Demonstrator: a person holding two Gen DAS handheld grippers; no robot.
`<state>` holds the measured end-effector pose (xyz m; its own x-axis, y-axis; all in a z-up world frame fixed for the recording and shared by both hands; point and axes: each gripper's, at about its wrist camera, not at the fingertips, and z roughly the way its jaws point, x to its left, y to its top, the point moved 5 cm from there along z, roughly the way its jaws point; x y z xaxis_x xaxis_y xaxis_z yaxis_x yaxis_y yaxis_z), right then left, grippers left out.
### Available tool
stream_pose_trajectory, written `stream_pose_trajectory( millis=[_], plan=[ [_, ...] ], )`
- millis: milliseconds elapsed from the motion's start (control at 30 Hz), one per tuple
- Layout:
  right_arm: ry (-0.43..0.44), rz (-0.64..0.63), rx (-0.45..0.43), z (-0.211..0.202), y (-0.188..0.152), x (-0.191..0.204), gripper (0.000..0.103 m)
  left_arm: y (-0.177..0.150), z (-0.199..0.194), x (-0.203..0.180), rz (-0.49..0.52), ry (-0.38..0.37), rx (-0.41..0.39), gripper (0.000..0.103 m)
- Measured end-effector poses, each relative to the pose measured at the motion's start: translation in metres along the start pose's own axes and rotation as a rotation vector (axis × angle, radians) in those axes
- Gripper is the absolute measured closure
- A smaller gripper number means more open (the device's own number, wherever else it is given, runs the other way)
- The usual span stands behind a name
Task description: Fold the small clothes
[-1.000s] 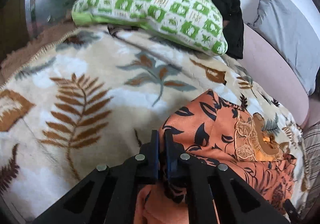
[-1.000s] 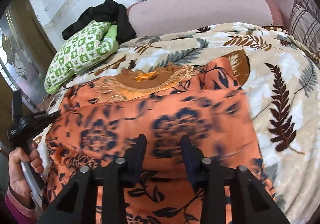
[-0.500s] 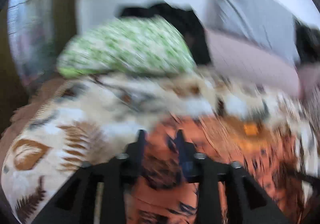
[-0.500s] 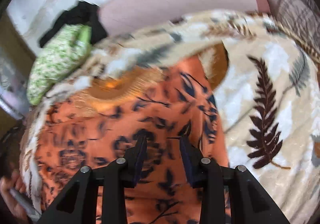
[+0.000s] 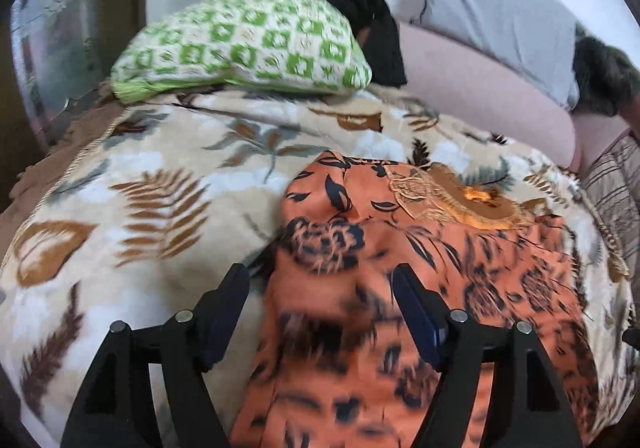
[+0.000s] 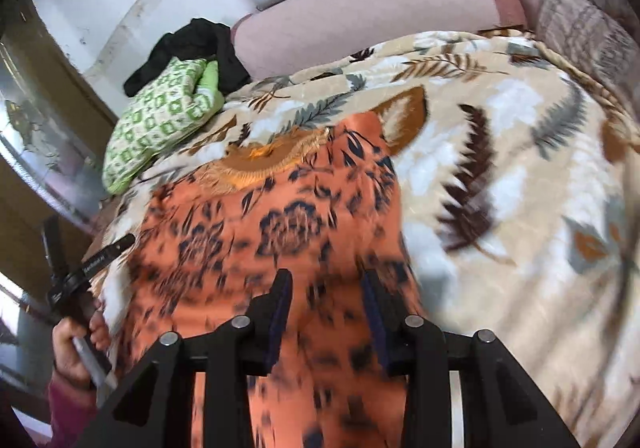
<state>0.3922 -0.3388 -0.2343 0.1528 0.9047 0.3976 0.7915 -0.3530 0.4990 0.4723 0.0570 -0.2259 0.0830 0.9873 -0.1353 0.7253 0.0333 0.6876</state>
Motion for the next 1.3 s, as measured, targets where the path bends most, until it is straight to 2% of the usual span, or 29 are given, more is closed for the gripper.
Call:
stream_pose_trajectory(
  millis=[33, 133, 267, 367, 600, 733, 833, 1067, 1133, 1200, 1300],
  plan=[
    [-0.001, 0.002, 0.004, -0.012, -0.007, -0.003, 0.031, -0.005, -0.01, 0.0, -0.003, -0.005, -0.008, 0.027],
    [0.015, 0.005, 0.022, -0.05, -0.04, -0.014, 0.031, -0.038, -0.048, 0.011, 0.004, -0.022, 0.003, 0.023],
    [0.0, 0.011, 0.126, -0.069, -0.082, -0.031, 0.031, -0.094, -0.079, 0.031, -0.028, -0.034, 0.13, 0.023],
    [0.004, 0.027, 0.193, -0.07, -0.107, -0.049, 0.031, -0.126, -0.096, 0.048, -0.046, 0.008, 0.207, 0.023],
    [0.066, 0.168, 0.314, -0.058, -0.148, -0.088, 0.031, -0.179, -0.112, 0.074, -0.049, 0.029, 0.326, 0.023],
    [0.095, 0.206, 0.338, -0.049, -0.166, -0.094, 0.031, -0.189, -0.111, 0.084, -0.075, 0.037, 0.36, 0.023],
    [0.082, 0.213, 0.337, -0.043, -0.17, -0.095, 0.031, -0.188, -0.109, 0.082, -0.104, -0.025, 0.361, 0.023],
    [0.081, 0.234, 0.354, -0.032, -0.177, -0.099, 0.036, -0.184, -0.089, 0.071, -0.023, 0.025, 0.376, 0.023],
    [0.075, 0.225, 0.355, -0.03, -0.177, -0.097, 0.037, -0.187, -0.084, 0.063, -0.023, -0.023, 0.421, 0.023],
    [0.071, 0.215, 0.364, -0.029, -0.177, -0.095, 0.037, -0.189, -0.082, 0.055, -0.02, -0.067, 0.434, 0.023],
    [0.052, 0.186, 0.376, -0.027, -0.177, -0.091, 0.037, -0.195, -0.076, 0.048, 0.0, -0.062, 0.458, 0.023]
  ],
)
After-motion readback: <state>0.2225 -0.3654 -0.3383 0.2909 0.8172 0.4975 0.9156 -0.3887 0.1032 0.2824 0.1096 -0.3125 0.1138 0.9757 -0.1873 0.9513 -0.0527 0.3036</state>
